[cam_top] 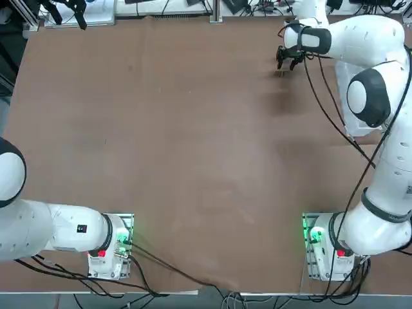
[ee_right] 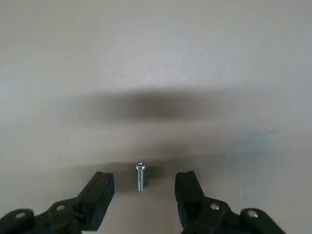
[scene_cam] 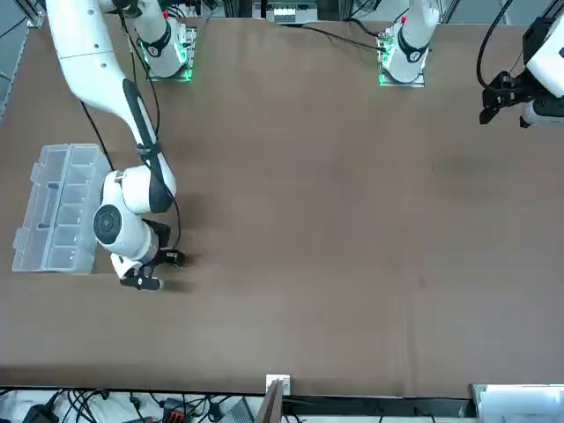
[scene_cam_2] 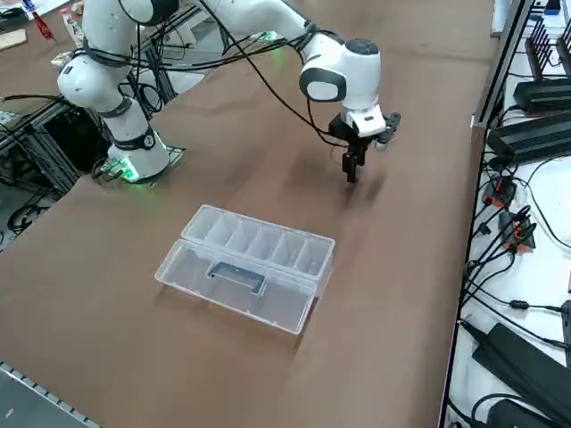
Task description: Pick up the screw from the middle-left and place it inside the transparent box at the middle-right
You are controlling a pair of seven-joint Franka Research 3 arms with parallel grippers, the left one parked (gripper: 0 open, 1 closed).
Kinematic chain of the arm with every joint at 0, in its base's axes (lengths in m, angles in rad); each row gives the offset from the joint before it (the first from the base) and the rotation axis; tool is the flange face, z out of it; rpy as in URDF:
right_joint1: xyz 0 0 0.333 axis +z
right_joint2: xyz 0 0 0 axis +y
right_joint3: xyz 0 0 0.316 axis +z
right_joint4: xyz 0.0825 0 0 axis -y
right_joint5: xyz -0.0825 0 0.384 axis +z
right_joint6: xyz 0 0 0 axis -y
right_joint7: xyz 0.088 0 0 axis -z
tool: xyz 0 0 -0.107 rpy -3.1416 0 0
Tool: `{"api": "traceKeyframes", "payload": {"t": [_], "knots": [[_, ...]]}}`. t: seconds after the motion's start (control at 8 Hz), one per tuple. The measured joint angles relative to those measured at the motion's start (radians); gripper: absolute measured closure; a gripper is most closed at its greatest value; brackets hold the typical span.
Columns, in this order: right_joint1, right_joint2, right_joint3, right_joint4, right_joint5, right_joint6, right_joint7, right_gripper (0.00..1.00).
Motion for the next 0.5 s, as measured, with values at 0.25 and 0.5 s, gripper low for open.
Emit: {"api": "traceKeyframes", "payload": {"t": [0.25, 0.5], "knots": [[0.000, 0.010, 0.000, 0.000, 0.000, 0.006, 0.000, 0.26], [0.000, 0.016, 0.000, 0.000, 0.000, 0.025, 0.000, 0.32]]}}
